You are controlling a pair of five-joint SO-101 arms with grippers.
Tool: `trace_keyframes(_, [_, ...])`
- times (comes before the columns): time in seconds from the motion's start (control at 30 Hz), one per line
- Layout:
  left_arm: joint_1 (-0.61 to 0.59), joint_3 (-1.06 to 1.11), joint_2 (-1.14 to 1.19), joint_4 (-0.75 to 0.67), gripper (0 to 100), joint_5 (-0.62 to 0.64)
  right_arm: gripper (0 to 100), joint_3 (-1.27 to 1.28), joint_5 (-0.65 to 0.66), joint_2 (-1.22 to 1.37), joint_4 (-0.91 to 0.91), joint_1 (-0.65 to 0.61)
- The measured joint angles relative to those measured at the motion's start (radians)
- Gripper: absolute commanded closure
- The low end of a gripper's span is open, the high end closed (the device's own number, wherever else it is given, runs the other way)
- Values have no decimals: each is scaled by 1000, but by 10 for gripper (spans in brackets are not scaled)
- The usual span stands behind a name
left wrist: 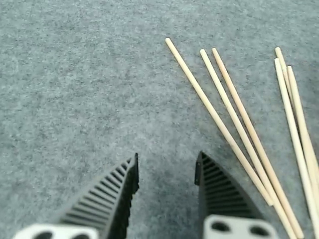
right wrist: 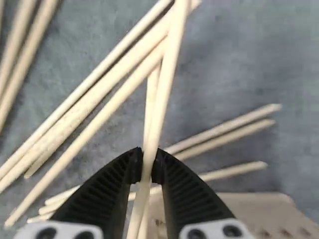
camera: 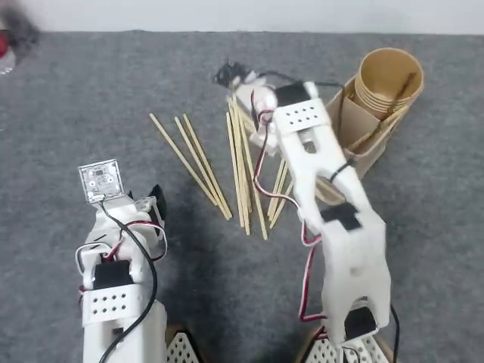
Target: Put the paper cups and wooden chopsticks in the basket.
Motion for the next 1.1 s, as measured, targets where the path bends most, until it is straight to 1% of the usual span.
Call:
trace_keyframes(0.17, [0, 0, 0, 0, 816, 0, 991, 0, 0, -198, 54, -2])
trace_keyframes(0.3, [0, 0, 0, 0, 816, 0, 991, 0, -2, -270, 100, -40])
trace_keyframes(0.37, [0, 6, -2, 0, 816, 0, 991, 0, 0, -290, 101, -77])
trace_keyframes(0.47, [0, 11, -9, 0, 816, 0, 991, -5, -2, -341, 95, -97])
trace_keyframes(0.57, [0, 11, -9, 0, 816, 0, 991, -58, -51, -422, 60, -95])
trace_keyframes(0.67, [0, 12, -9, 0, 816, 0, 991, -123, -100, -525, 12, -61])
trace_keyframes(0.77, [0, 12, -9, 0, 816, 0, 991, -153, -158, -631, -11, 6])
trace_keyframes(0.9, [0, 12, -9, 0, 816, 0, 991, -152, -302, -758, 14, 109])
trace_keyframes(1.0, [0, 12, -9, 0, 816, 0, 991, -100, -396, -859, 55, 198])
trace_keyframes(1.1, [0, 12, -9, 0, 816, 0, 991, 25, -439, -968, 55, 236])
